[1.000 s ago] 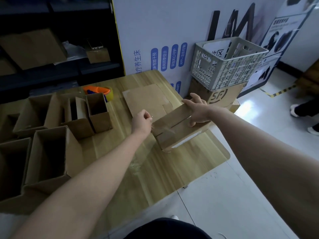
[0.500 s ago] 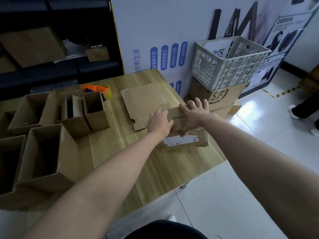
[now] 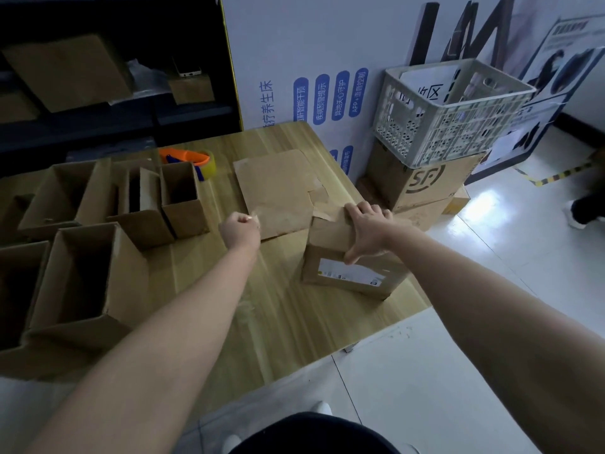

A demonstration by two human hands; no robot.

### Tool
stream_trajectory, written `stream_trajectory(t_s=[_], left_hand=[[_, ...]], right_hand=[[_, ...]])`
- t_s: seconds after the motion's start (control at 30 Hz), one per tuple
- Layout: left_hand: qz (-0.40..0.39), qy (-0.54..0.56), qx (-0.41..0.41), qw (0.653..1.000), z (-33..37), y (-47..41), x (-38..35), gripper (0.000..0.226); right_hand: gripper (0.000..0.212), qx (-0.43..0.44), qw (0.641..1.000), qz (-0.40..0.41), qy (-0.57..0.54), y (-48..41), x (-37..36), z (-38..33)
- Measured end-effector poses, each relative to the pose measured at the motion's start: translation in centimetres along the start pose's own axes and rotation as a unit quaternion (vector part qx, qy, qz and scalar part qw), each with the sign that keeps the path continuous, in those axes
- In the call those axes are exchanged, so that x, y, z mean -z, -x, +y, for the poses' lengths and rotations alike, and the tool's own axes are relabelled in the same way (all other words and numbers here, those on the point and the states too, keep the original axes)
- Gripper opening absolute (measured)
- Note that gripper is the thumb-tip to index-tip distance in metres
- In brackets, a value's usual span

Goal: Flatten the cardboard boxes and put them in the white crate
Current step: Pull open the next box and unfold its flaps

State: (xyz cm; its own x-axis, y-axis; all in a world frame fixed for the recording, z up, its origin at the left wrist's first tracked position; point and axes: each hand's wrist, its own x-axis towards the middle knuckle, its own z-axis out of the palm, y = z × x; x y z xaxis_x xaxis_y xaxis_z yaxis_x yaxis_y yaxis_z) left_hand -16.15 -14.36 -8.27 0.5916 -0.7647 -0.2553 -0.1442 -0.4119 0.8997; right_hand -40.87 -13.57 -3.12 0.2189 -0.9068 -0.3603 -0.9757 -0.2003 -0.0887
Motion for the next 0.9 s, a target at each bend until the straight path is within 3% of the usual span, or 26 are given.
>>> stream_trajectory(t_s=[0.1, 0.27, 0.37, 0.47, 0.57, 0.67, 0.8, 0.9], left_hand=[[0.049, 0.060, 0.060, 0.995, -0.4, -0.9, 0.9, 0.028], [0.130, 0.082, 0.101, 0.983, -0.7, -2.2, 2.8, 0.009], [0.180, 0.047, 0.062, 0.981, -1.2, -3.3, 5.3, 0.010], [0.165, -0.018, -0.024, 0.986, -1.8, -2.9, 6.4, 0.011], [0.111, -0.095, -0.181, 0.973, -2.9, -1.5, 7.0, 0.008], [-0.022, -0.201, -0.312, 0.928, -5.4, 0.0, 7.3, 0.013], [-0.282, -0.376, -0.262, 0.843, -10.6, 1.6, 7.5, 0.021], [-0.343, -0.440, -0.218, 0.801, -12.6, 2.3, 7.6, 0.016]], right_hand=[[0.123, -0.004, 1.000, 0.019, -0.007, -0.4, 0.4, 0.2], [0.124, -0.016, 0.998, 0.060, -0.027, -1.7, 2.1, 0.0], [0.123, -0.056, 0.996, 0.068, -0.002, -1.7, 3.0, 0.4], [0.120, -0.074, 0.988, 0.121, 0.068, -2.0, 3.5, -0.7], [0.119, -0.060, 0.987, 0.138, 0.052, -2.5, 4.0, -2.7], [0.118, -0.037, 0.985, 0.157, 0.058, -2.9, 4.2, -4.5], [0.118, -0.021, 0.985, 0.166, 0.038, -3.1, 3.9, -5.9], [0.119, -0.019, 0.986, 0.163, 0.032, -3.1, 3.4, -6.1]])
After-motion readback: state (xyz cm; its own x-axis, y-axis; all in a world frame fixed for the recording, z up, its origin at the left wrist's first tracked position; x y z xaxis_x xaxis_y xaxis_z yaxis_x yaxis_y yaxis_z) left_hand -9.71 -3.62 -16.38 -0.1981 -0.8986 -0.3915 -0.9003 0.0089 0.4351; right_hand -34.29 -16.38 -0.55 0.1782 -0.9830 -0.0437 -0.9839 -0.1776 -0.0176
